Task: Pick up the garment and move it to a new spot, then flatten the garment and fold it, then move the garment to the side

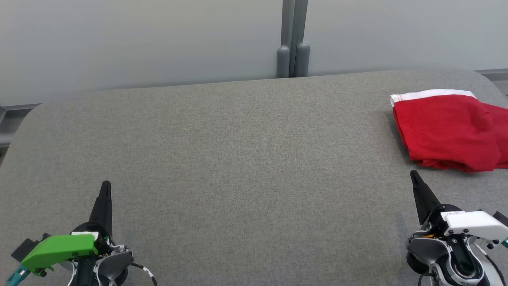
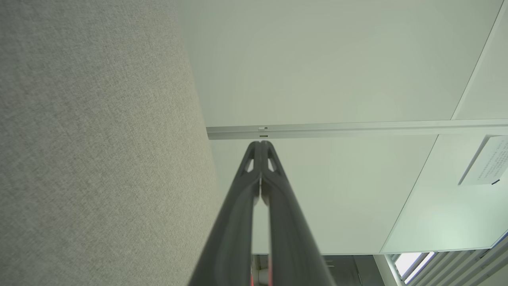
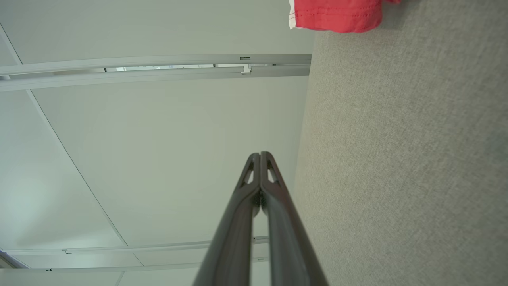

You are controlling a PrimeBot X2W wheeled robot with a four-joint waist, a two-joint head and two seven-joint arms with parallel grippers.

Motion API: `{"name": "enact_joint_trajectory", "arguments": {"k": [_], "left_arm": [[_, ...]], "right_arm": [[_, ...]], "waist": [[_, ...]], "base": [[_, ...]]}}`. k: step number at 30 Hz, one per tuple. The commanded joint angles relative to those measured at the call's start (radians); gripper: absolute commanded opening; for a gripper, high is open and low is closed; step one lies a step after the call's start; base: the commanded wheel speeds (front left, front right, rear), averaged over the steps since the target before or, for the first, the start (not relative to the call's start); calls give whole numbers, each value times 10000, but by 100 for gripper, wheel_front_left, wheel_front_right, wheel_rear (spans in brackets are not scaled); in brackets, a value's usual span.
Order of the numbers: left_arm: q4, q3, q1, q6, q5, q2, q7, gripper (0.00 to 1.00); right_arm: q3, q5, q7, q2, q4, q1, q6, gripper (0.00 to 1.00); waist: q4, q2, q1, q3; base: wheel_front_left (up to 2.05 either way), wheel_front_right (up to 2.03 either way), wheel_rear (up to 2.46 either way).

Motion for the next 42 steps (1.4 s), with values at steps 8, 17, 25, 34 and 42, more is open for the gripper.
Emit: {"name": "enact_joint_trajectory", "arguments": {"k": [8, 17, 25, 34, 42], "left_arm": [[-34, 35, -113, -58, -8, -5, 38, 0], [-34, 35, -113, -58, -8, -5, 38, 0], [-35, 35, -113, -58, -8, -4, 38, 0], [-35, 34, -113, -58, -8, -4, 37, 0], [-35, 34, -113, -58, -9, -4, 37, 0]], "right_arm": [[-21, 55, 35, -15, -36, -102, 7, 0], [-21, 55, 35, -15, -36, -102, 7, 0], [-20, 55, 35, -15, -36, -102, 7, 0], [-20, 55, 34, -15, -36, -102, 7, 0], [-20, 56, 34, -15, -36, -102, 7, 0]], "waist": [[0, -1, 0, 0], [0, -1, 0, 0], [0, -1, 0, 0], [0, -1, 0, 0], [0, -1, 0, 0]], "base": [[0, 0, 0], [0, 0, 0], [0, 0, 0], [0, 0, 0], [0, 0, 0]]}}
